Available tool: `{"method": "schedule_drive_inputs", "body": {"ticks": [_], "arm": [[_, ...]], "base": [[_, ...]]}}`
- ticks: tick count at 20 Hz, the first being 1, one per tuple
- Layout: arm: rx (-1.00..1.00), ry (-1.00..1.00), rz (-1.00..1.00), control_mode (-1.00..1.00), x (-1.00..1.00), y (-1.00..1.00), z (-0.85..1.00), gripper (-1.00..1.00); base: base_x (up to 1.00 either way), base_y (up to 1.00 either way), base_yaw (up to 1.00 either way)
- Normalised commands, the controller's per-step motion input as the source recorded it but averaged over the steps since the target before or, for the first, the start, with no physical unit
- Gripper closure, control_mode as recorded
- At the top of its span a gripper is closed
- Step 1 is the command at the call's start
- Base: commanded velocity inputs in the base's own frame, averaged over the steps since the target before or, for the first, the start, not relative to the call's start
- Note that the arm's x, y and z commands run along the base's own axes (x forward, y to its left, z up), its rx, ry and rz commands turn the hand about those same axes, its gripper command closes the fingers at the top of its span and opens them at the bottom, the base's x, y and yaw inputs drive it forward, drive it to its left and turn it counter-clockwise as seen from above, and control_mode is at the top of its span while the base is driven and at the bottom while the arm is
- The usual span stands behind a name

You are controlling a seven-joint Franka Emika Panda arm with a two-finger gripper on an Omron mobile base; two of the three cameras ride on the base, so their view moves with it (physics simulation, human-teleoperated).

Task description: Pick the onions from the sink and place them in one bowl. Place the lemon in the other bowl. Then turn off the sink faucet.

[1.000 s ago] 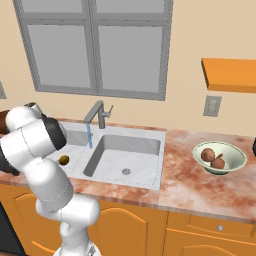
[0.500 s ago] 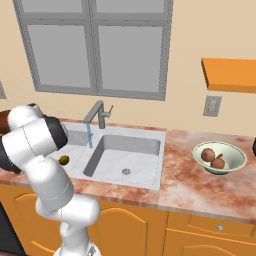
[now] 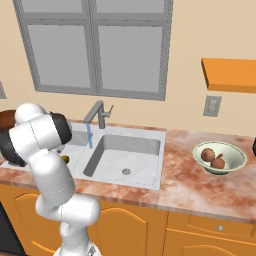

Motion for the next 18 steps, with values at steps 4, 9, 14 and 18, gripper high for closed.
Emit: {"method": "schedule_drive_inputs", "body": {"ticks": [4, 9, 14, 18], "arm": [[0.00, 0.00, -0.01, -1.00, 0.09, 0.07, -0.14, -1.00], [0.00, 0.00, -0.02, -1.00, 0.09, 0.10, -0.11, -1.00], [0.00, 0.00, -0.02, -1.00, 0.12, 0.07, -0.10, -1.00], [0.00, 0.00, -0.01, -1.00, 0.18, 0.01, -0.14, -1.00]], "base": [[0.00, 0.00, 0.00], [0.00, 0.00, 0.00], [0.00, 0.00, 0.00], [0.00, 0.00, 0.00]]}}
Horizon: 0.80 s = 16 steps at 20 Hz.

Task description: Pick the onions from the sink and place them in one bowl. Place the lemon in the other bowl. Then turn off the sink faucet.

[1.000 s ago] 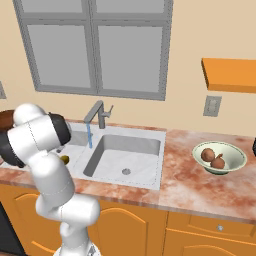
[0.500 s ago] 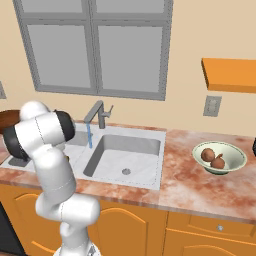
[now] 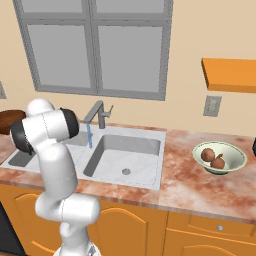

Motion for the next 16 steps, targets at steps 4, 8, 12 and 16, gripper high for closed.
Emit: {"method": "schedule_drive_inputs", "body": {"ticks": [4, 8, 12, 16], "arm": [[0.00, 0.00, -0.01, -1.00, 0.16, 0.00, -0.13, -1.00], [0.00, 0.00, -0.01, -1.00, 0.16, 0.01, -0.14, -1.00], [0.00, 0.00, -0.02, -1.00, 0.13, 0.04, -0.16, -1.00], [-0.01, 0.00, -0.02, -1.00, 0.10, 0.04, -0.21, -1.00]], "base": [[0.00, 0.00, 0.00], [0.00, 0.00, 0.00], [0.00, 0.00, 0.00], [0.00, 0.00, 0.00]]}}
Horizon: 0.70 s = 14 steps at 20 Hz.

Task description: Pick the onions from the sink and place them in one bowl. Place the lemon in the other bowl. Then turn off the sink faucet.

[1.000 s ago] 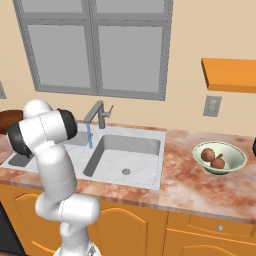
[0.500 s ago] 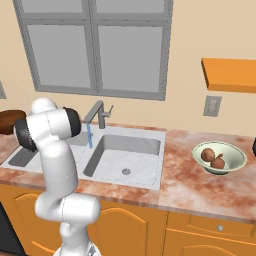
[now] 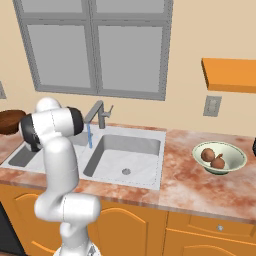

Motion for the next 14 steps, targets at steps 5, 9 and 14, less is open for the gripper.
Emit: {"method": "schedule_drive_inputs", "body": {"ticks": [5, 9, 14], "arm": [[0.00, 0.00, -0.01, -1.00, 0.08, 0.01, -0.19, -1.00], [0.00, 0.00, -0.01, -1.00, 0.03, 0.00, -0.14, -1.00], [0.00, 0.00, 0.00, -1.00, 0.01, 0.00, -0.11, -1.00]], "base": [[0.00, 0.00, 0.00], [0.00, 0.00, 0.00], [0.00, 0.00, 0.00]]}}
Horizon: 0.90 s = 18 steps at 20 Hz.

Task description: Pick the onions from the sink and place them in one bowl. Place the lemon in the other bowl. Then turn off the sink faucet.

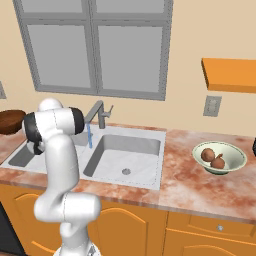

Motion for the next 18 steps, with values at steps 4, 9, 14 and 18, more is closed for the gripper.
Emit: {"method": "schedule_drive_inputs", "body": {"ticks": [4, 9, 14, 18], "arm": [[0.00, 0.00, 0.00, -1.00, 0.00, -0.01, -0.13, -1.00], [0.00, 0.00, 0.00, -1.00, 0.00, -0.11, -0.13, -1.00], [0.00, 0.00, 0.00, -1.00, 0.06, -0.17, -0.14, -1.00], [0.00, 0.00, 0.00, -1.00, 0.05, -0.09, -0.15, -1.00]], "base": [[0.00, 0.00, 0.00], [0.00, 0.00, 0.00], [0.00, 0.00, 0.00], [0.00, 0.00, 0.00]]}}
